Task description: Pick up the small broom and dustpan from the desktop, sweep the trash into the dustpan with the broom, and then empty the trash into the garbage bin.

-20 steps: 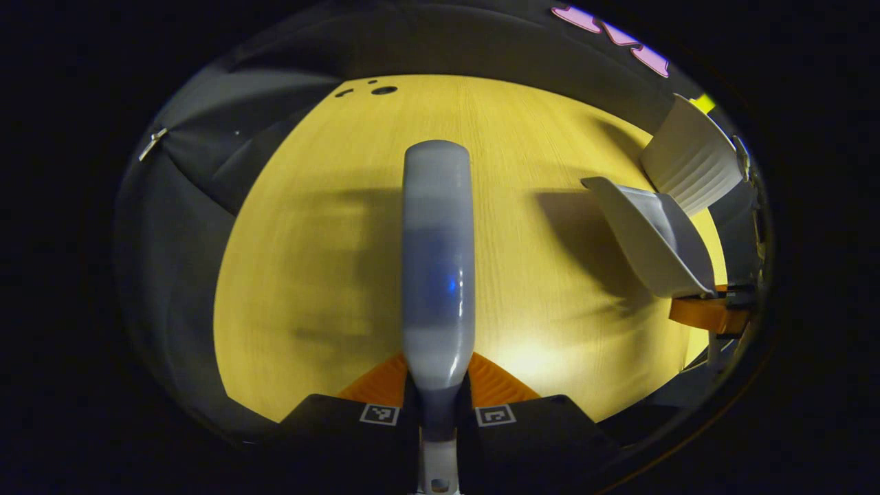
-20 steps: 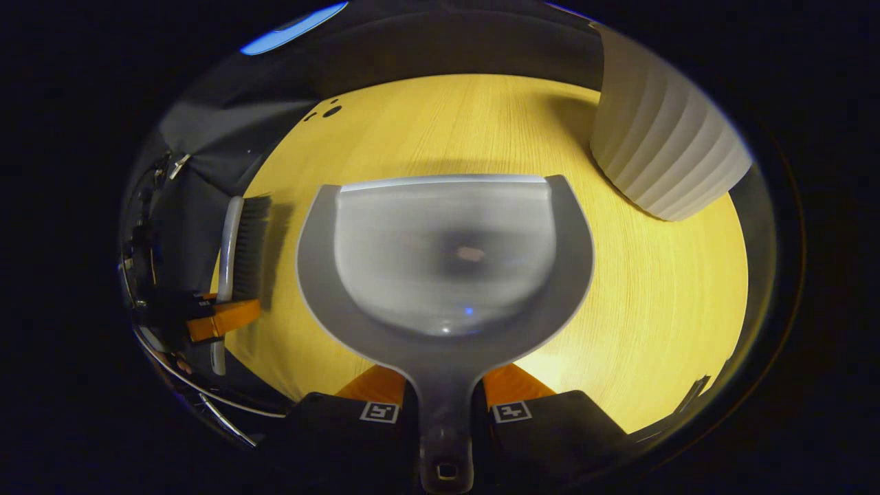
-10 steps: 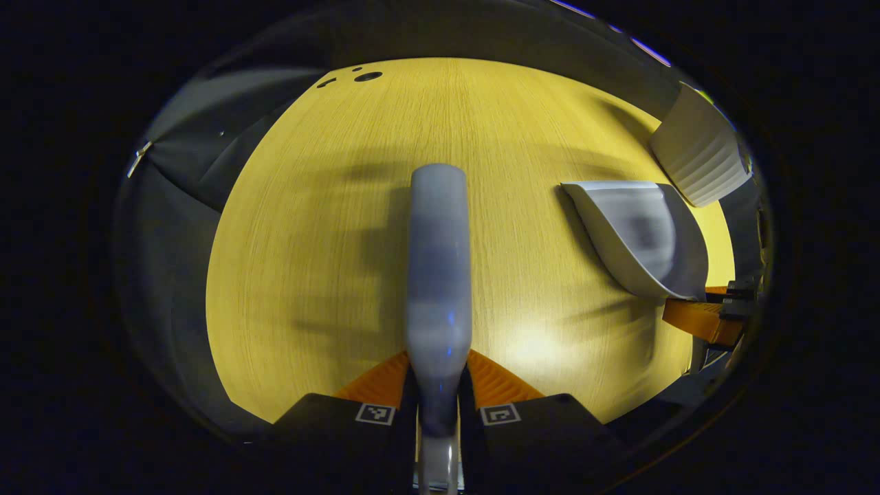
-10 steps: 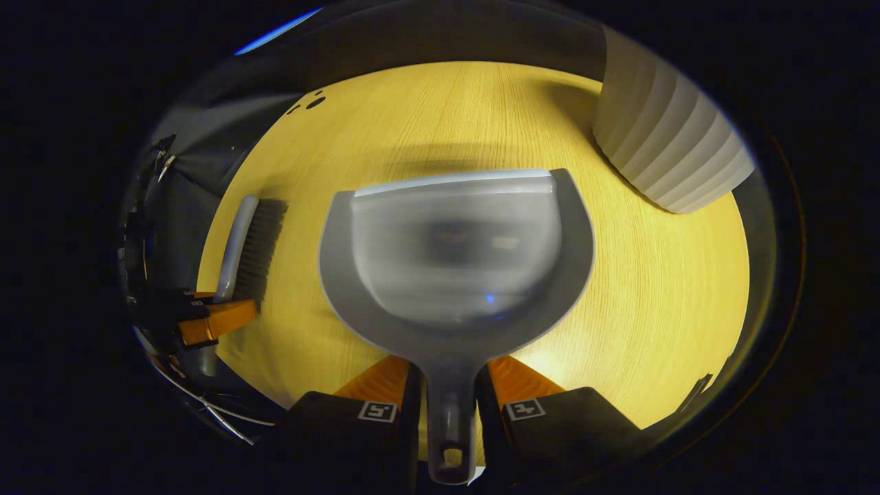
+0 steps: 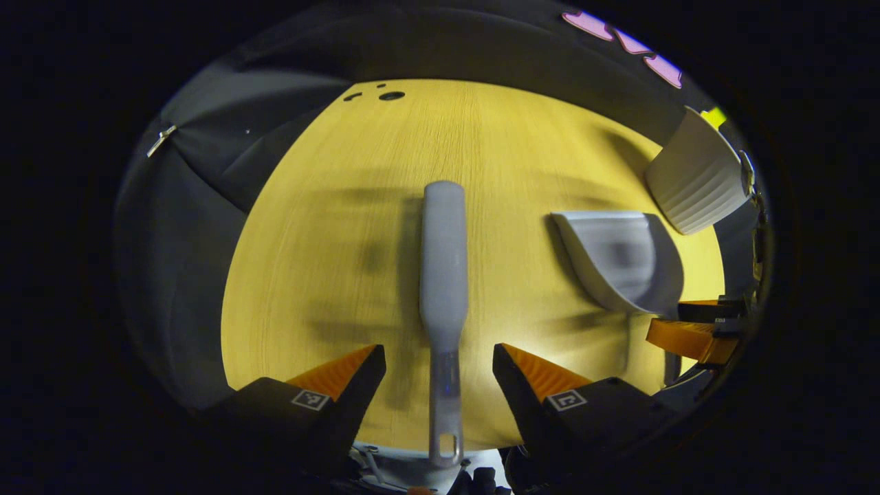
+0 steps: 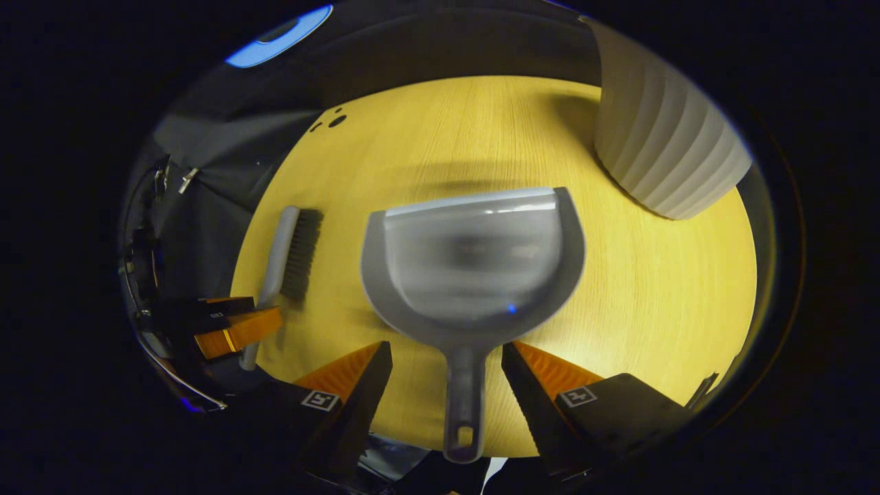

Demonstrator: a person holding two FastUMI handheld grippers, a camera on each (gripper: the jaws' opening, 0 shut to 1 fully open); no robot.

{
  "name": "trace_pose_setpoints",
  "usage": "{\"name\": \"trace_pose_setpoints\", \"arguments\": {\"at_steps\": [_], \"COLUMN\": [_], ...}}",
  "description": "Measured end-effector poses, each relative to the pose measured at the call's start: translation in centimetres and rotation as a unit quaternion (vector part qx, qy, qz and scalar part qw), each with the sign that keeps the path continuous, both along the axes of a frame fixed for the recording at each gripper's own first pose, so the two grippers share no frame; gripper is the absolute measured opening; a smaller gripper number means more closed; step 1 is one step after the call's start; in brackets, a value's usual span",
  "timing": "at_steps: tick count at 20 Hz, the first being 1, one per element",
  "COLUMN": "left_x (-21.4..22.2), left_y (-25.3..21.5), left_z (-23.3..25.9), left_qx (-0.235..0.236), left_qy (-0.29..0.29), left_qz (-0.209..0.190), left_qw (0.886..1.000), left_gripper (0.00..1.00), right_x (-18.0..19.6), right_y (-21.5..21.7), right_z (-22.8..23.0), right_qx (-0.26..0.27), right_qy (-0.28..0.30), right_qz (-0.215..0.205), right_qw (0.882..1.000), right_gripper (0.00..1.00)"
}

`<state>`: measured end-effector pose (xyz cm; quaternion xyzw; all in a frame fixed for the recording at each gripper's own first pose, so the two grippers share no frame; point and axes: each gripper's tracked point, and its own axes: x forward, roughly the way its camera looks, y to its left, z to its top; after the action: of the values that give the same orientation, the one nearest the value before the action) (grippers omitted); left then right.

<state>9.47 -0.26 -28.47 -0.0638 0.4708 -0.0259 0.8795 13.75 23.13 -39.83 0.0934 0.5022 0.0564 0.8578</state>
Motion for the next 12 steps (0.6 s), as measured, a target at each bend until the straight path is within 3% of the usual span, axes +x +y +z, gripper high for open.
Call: {"name": "trace_pose_setpoints", "arguments": {"at_steps": [6, 9, 12], "left_x": [-3.5, -5.6, -8.0], "left_y": [-2.3, -3.6, -4.9], "left_z": [8.4, 13.2, 16.2], "left_qx": [-0.032, -0.04, -0.043], "left_qy": [-0.109, -0.188, -0.239], "left_qz": [0.021, 0.038, 0.052], "left_qw": [0.993, 0.981, 0.969], "left_gripper": [0.96, 0.92, 0.96], "right_x": [-0.1, -0.3, -1.4], "right_y": [-2.3, -3.7, -4.4], "right_z": [11.8, 17.3, 21.6], "right_qx": [0.029, 0.018, 0.01], "right_qy": [-0.149, -0.237, -0.307], "right_qz": [-0.037, -0.043, -0.044], "right_qw": [0.988, 0.97, 0.95], "right_gripper": [0.99, 0.99, 0.99]}}
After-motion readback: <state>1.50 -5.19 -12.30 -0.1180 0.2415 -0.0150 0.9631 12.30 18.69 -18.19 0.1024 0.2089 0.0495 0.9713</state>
